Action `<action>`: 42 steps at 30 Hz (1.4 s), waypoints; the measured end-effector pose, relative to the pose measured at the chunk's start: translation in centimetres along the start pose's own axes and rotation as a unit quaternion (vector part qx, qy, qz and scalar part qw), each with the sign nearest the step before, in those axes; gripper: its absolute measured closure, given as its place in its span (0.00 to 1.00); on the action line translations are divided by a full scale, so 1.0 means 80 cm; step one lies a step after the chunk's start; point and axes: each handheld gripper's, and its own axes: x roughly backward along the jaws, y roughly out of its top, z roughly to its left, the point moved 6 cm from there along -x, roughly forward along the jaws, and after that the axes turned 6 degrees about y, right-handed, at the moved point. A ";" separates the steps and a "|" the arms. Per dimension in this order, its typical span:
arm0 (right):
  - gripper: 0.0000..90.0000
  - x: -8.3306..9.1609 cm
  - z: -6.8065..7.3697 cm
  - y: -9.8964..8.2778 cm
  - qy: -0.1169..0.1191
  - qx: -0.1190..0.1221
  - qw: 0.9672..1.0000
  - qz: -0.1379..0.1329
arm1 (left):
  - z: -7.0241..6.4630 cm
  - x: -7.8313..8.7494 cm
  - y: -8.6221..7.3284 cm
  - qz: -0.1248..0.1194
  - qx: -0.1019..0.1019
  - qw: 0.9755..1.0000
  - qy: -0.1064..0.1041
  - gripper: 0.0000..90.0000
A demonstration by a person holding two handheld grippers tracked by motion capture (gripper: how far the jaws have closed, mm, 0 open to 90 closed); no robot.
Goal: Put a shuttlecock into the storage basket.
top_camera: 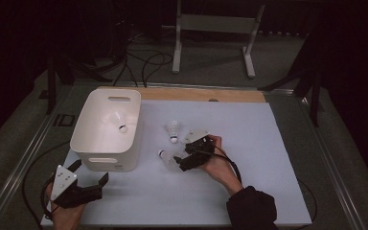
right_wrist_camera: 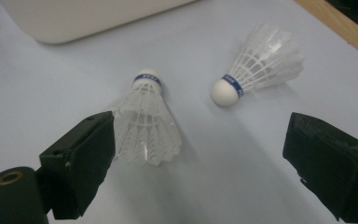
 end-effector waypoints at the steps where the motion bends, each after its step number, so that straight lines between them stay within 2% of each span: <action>1: 0.10 -0.002 0.001 -0.001 0.001 0.001 1.000 0.002 | 0.000 0.000 0.000 -0.001 0.001 1.000 0.000 0.00; 5: 0.12 -0.009 0.004 -0.005 0.002 0.009 1.000 0.012 | 0.000 0.000 0.000 -0.001 0.001 1.000 -0.001 0.00; 10: 0.15 -0.021 0.001 -0.008 0.002 0.005 1.000 0.025 | -0.002 -0.001 -0.001 0.002 -0.001 1.000 -0.004 0.00; 14: 0.19 -0.031 0.004 -0.006 -0.001 0.019 0.999 0.035 | -0.001 -0.001 -0.001 0.002 0.000 1.000 -0.004 0.00; 19: 0.32 -0.048 0.009 -0.002 0.009 0.053 0.997 0.048 | -0.001 -0.001 -0.001 0.001 -0.001 1.000 -0.004 0.00; 23: 0.45 -0.056 0.014 -0.001 0.002 0.068 0.996 0.053 | 0.000 -0.001 -0.001 0.001 0.000 1.000 -0.004 0.00; 28: 0.65 -0.063 0.015 0.002 0.005 0.074 0.996 0.052 | -0.001 -0.001 -0.001 0.001 0.000 1.000 -0.003 0.00; 29: 0.68 -0.064 0.015 0.003 0.009 0.068 0.996 0.050 | -0.001 -0.001 -0.001 0.001 0.000 1.000 -0.003 0.00; 31: 0.74 -0.066 0.015 0.004 0.011 0.073 0.996 0.054 | -0.001 -0.001 -0.001 0.001 0.000 1.000 -0.003 0.00; 34: 0.81 -0.067 0.017 0.005 0.012 0.074 0.996 0.054 | -0.001 -0.001 -0.001 0.001 0.000 1.000 -0.004 0.00; 35: 0.84 -0.068 0.017 0.004 0.014 0.084 0.995 0.055 | -0.001 -0.001 -0.001 0.002 0.000 1.000 -0.003 0.00; 37: 0.89 -0.067 0.019 0.005 0.009 0.079 0.995 0.054 | -0.001 -0.001 -0.001 0.002 0.000 1.000 -0.004 0.00; 39: 0.94 -0.066 0.019 0.007 0.012 0.090 0.995 0.052 | -0.001 -0.001 -0.001 0.002 0.000 1.000 -0.004 0.00; 40: 0.96 -0.064 0.020 0.008 0.010 0.082 0.995 0.050 | -0.001 -0.001 -0.001 0.003 0.000 1.000 -0.004 0.00; 42: 0.97 -0.062 0.020 0.009 0.010 0.081 0.995 0.049 | -0.001 -0.001 -0.001 0.003 0.000 1.000 -0.004 0.00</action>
